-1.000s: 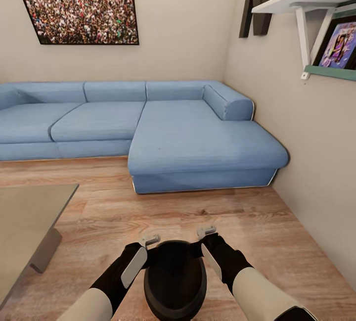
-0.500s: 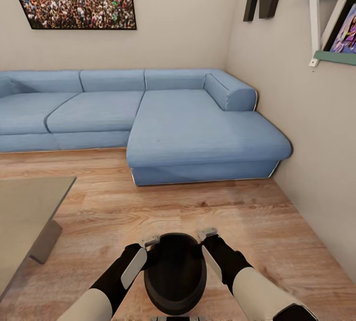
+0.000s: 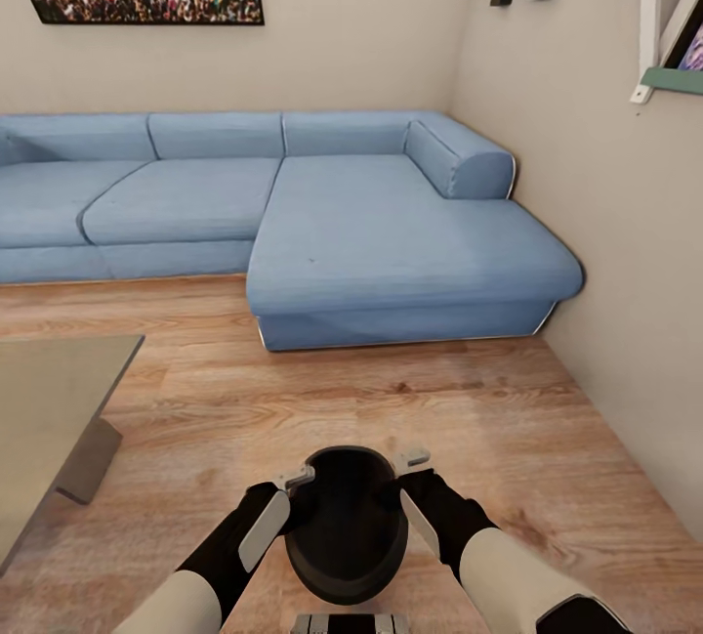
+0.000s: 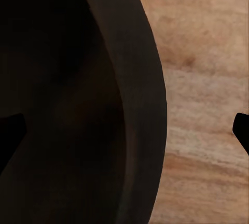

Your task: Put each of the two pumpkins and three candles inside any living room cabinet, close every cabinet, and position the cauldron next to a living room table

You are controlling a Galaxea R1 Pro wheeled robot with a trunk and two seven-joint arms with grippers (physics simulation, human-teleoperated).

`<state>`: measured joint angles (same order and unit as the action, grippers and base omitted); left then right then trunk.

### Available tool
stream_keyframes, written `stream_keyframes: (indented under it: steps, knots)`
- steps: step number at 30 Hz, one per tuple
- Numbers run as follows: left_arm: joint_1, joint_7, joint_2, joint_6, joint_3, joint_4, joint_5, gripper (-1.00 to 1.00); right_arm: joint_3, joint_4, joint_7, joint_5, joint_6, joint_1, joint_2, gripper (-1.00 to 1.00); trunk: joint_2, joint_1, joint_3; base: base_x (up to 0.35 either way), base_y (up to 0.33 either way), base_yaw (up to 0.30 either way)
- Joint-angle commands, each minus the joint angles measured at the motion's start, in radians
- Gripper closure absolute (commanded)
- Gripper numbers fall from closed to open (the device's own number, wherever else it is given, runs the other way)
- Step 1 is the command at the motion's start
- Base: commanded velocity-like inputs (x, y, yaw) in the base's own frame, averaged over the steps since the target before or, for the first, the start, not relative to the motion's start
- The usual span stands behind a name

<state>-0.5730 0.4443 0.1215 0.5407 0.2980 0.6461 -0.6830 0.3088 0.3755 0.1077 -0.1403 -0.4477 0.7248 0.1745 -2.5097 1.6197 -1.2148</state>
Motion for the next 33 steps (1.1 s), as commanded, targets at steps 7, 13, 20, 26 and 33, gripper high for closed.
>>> stream_keyframes:
  steps: [7, 13, 20, 26, 33]
  knots:
    - [0.0, 0.01, -0.002, 0.001, 0.004, 0.001, -0.01, -1.0, 0.006, 0.0, 0.009, -0.011, -0.003, 0.001, 0.0, -1.0, -0.002, 0.003, -0.028, 0.0, 0.0, 0.0]
    - [0.0, 0.01, -0.002, -0.002, 0.004, 0.002, -0.011, -1.0, 0.006, 0.001, 0.01, -0.012, -0.003, 0.001, 0.0, -1.0, -0.002, 0.003, -0.032, 0.0, 0.0, 0.0]
    - [-0.001, 0.01, -0.002, -0.004, 0.004, 0.002, -0.016, -1.0, 0.006, 0.002, 0.01, -0.013, -0.003, 0.001, 0.0, -1.0, -0.003, 0.006, -0.051, 0.0, 0.0, 0.0]
    - [-0.001, 0.01, -0.003, -0.005, 0.003, 0.003, -0.018, -1.0, 0.006, 0.002, 0.009, -0.013, -0.004, 0.001, 0.0, -1.0, -0.004, 0.007, -0.067, 0.0, 0.0, 0.0]
    - [-0.001, 0.01, -0.005, -0.01, 0.004, 0.002, -0.012, -1.0, 0.004, 0.003, 0.009, -0.013, -0.006, 0.001, 0.0, -1.0, -0.004, 0.007, -0.067, 0.0, 0.0, 0.0]
